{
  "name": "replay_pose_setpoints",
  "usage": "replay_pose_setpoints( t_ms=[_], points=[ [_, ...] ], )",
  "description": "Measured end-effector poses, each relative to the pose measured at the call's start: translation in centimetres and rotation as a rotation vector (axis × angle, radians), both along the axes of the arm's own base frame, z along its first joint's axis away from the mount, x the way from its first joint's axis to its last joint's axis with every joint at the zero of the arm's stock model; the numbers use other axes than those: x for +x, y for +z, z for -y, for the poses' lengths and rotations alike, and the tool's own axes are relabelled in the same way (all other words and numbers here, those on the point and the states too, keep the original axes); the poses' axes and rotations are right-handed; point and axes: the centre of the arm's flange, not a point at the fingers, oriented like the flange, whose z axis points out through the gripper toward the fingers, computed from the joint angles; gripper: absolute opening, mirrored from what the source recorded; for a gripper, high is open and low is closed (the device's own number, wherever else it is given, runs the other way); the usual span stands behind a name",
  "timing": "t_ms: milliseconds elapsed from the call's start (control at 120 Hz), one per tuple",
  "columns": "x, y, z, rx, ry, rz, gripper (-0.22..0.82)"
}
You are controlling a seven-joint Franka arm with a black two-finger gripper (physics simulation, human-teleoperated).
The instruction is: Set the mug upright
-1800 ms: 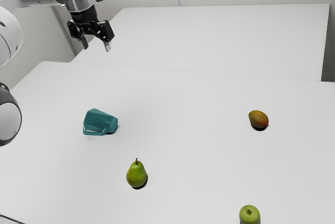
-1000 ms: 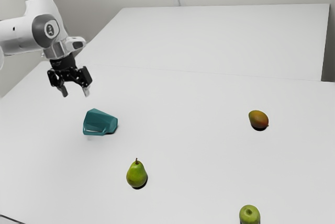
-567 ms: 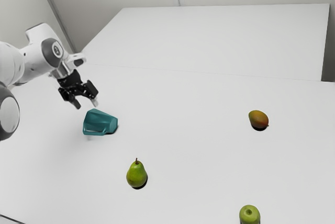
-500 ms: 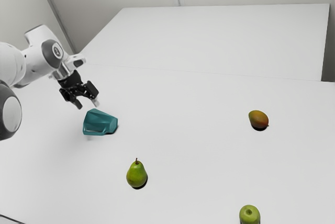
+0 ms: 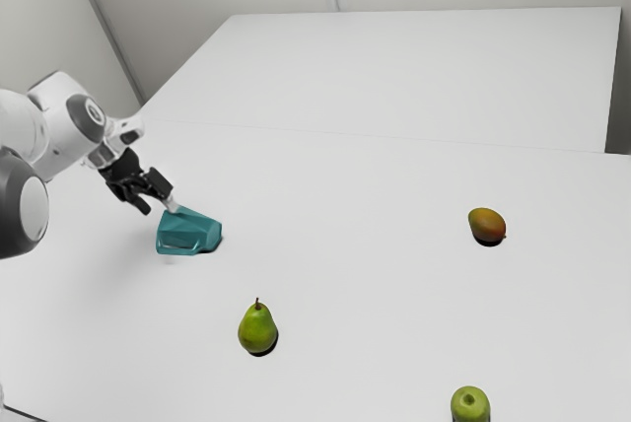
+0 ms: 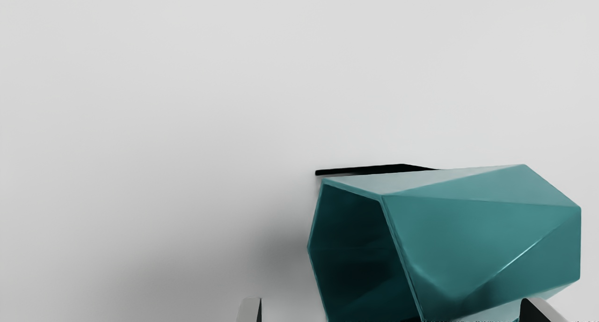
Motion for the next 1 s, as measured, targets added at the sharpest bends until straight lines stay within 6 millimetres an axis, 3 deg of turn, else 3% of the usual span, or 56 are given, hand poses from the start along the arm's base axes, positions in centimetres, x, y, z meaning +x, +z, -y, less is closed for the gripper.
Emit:
replay_pose_setpoints(
  t_ms=[1000],
  points=[
    [-3.3, -3.7, -0.1, -0.326, 0.046, 0.103, 0.6]
  ],
)
